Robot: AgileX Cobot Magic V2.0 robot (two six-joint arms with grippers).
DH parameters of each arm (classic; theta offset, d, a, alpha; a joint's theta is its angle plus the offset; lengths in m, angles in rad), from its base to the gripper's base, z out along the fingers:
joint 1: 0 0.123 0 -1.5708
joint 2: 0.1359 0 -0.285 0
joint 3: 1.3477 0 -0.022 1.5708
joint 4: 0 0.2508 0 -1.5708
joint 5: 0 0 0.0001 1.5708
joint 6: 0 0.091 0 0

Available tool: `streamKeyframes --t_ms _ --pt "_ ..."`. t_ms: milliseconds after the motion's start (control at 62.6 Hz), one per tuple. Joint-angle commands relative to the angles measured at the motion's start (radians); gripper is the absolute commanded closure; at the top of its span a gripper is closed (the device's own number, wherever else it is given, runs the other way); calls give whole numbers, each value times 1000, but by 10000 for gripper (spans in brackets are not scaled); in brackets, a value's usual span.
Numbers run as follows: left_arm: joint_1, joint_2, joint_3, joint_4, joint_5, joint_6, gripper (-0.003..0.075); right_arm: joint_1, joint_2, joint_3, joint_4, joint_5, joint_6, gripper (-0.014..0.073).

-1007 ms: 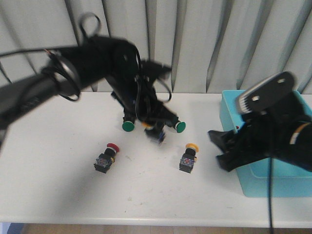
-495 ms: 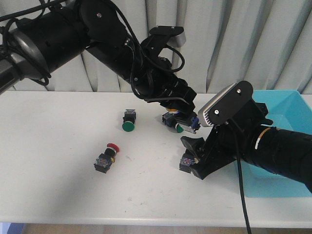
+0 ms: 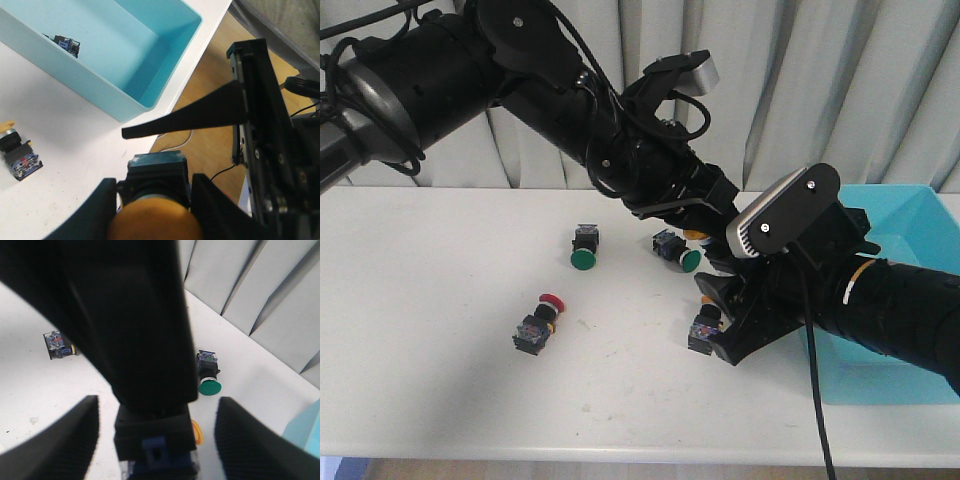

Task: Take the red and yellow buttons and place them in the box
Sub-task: 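Open the left gripper and carry the yellow button over the box with the right gripper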

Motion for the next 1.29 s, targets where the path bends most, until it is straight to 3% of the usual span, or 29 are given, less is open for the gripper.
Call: streamKeyframes --t_ms 0,160,320,432,783,895,1103,1231,1279 --pt "-1 -62 -26 -67 -12 0 727 2 -20 -28 -1 -76 -8 309" --pt "-1 -62 -26 -67 -9 -6 723 2 -20 -28 -1 -77 -8 609" --pt "-1 -62 -26 -63 -10 -7 692 2 -20 -28 -1 -77 -8 601" --pt "-1 -62 -26 -55 -11 -7 619 2 -20 -28 -1 -77 -8 599" --pt "-2 -75 -26 -42 30 4 232 -35 -20 -28 2 -77 -6 596" --pt "-2 -87 -26 -32 24 6 167 -58 -20 -28 2 -77 -3 596" --pt "-2 -115 -26 15 7 30 165 -173 -20 -31 19 -84 4 596" --pt "-2 -142 -26 194 -36 12 216 -316 -16 -31 85 -111 40 594" --pt "-2 -155 -26 285 -59 -22 267 -380 -10 -32 118 -125 51 594"
